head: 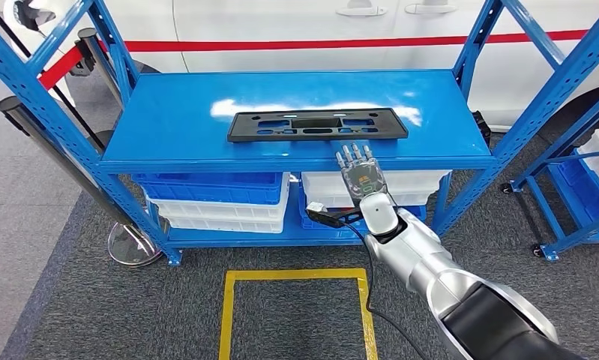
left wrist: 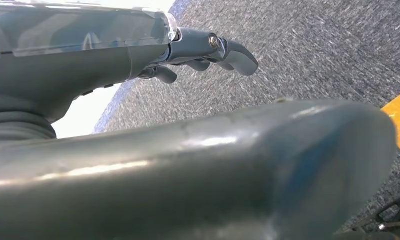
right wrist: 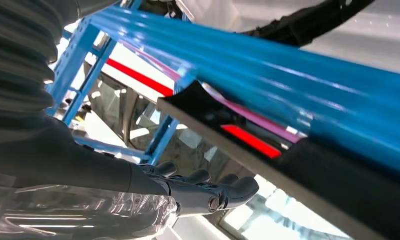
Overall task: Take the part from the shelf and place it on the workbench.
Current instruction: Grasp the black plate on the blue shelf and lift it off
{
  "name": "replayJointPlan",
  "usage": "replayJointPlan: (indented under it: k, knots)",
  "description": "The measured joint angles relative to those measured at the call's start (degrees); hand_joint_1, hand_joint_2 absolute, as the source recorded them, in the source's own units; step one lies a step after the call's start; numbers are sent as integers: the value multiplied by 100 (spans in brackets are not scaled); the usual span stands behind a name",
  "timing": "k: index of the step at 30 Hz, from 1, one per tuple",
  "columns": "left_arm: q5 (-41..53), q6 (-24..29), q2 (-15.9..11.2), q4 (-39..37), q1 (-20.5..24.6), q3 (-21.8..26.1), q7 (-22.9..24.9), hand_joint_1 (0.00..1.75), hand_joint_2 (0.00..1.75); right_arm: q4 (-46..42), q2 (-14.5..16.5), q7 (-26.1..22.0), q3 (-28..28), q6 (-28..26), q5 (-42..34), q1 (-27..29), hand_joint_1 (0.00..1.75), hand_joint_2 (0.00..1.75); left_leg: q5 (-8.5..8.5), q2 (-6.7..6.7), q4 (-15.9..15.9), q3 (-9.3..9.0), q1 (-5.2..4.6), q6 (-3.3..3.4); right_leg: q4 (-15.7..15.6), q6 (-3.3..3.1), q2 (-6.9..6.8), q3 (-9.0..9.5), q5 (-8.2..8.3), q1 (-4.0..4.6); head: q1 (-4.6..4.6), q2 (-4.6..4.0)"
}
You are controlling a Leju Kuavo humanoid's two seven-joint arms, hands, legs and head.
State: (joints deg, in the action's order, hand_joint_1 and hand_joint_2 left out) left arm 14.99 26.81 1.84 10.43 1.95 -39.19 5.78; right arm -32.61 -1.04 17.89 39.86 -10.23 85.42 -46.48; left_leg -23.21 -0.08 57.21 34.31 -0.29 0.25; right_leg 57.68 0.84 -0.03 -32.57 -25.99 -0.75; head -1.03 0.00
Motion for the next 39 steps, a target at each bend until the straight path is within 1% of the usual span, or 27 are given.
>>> replayJointPlan:
  k: [7, 15, 24, 30, 32, 33, 34, 35, 36, 37, 38, 39]
  knots:
    - [77, -2, 0, 0, 9, 2, 30, 0, 0, -139, -7, -155, -190, -284, -17, 22, 0, 175, 3, 0, 0, 3, 0, 3, 0, 1, 0, -1, 1, 1, 0, 0]
    - [132, -25, 0, 0, 30, 0, 52, 0, 0, -628, 73, -297, -202, -137, 99, -128, 0, 175, 4, 0, 0, 5, 0, 5, 0, 0, -1, -2, 2, 1, 0, 0]
    - [130, -130, 0, 0, 38, 1, 54, 0, 0, -798, 179, -426, -183, 36, 218, -208, 0, 175, 3, -3, 8, 15, -6, 8, -1, 5, -4, -6, 5, -6, 1, 0]
    - [111, -205, -3, 0, 39, 2, 53, 0, 0, -730, 225, -462, -142, 13, 268, -205, 0, 175, -16, -9, 60, 66, -21, 43, -4, 35, -4, -32, 17, -23, 0, 0]
    - [111, -211, -8, 0, 40, 2, 50, 0, 0, -677, 236, -461, -128, -16, 269, -206, 0, 175, -25, -9, 55, 85, -23, 79, 8, 68, -4, -33, 42, -22, 0, 0]
    - [111, -211, -9, 0, 41, 2, 48, 0, 0, -647, 237, -457, -122, -29, 269, -207, 0, 175, -40, -13, 35, 77, -17, 113, 38, 92, -4, -33, 63, -20, 1, 0]
    - [111, -211, -8, 0, 40, 2, 44, 0, 0, -617, 237, -452, -116, -40, 269, -207, 0, 175, -54, -14, 4, 49, -5, 150, 98, 115, -5, -46, 64, -24, 2, 0]
    - [112, -211, -7, 0, 40, 2, 41, 0, 0, -589, 236, -446, -113, -54, 269, -210, 0, 175, -70, -15, -25, 15, 9, 187, 214, 132, -3, -86, 25, -24, 4, 0]
    - [112, -211, -8, 0, 41, 3, 39, 0, 0, -562, 235, -439, -109, -67, 270, -217, 0, 175, -78, -12, -41, -29, 21, 213, 398, 140, 0, -179, -83, -30, 9, 0]
    - [112, -211, -8, 0, 41, 3, 37, 0, 0, -537, 234, -432, -106, -81, 273, -220, 0, 175, -78, -5, -49, -55, 27, 224, 684, 146, 3, -333, -248, -36, 12, 0]
    - [112, -211, -10, 0, 44, 4, 37, 0, 0, -513, 232, -425, -103, -94, 277, -216, 0, 175, -77, 0, -45, -63, 28, 227, 1035, 152, 7, -528, -431, -37, 15, 0]
    - [111, -211, -11, 0, 43, 4, 37, 0, 0, -483, 231, -415, -99, -103, 281, -199, 0, 175, -80, 2, -39, -65, 28, 222, 1379, 163, 7, -728, -581, -43, 16, 0]
